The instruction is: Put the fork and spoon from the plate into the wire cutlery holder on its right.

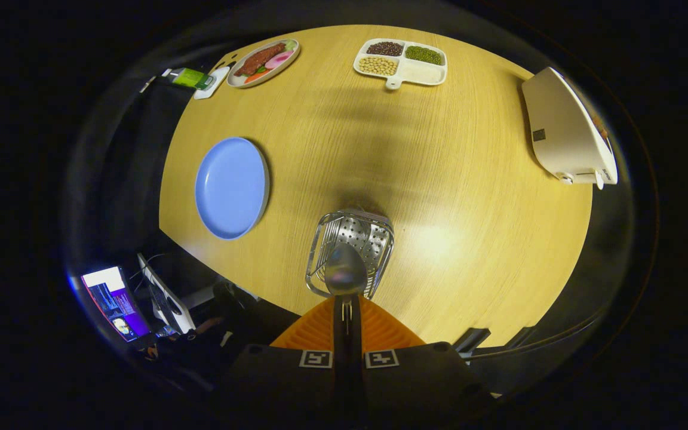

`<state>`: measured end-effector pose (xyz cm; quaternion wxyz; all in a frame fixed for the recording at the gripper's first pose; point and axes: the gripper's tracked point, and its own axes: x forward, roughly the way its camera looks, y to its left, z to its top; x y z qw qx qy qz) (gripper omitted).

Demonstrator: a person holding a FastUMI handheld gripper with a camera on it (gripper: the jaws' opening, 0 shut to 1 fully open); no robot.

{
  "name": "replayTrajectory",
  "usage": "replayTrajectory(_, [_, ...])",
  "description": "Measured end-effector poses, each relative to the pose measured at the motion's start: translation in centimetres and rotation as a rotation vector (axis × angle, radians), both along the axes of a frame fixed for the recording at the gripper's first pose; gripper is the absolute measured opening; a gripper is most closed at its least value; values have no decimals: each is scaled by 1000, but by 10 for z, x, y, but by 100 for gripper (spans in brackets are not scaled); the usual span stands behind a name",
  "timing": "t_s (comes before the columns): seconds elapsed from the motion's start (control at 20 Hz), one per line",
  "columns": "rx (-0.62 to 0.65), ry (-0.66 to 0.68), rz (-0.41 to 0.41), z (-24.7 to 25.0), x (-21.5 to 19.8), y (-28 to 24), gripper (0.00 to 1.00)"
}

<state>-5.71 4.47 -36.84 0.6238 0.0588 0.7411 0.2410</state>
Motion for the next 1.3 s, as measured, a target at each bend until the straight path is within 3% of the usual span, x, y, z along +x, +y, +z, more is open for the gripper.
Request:
replayTrajectory(0.6, [-103,-3,165,-31,5,20,6])
replayTrajectory(1.15, [-127,-44,166,-41,10,30,10])
replayTrajectory(1.3, [-103,-80,118,-36,17,30,20])
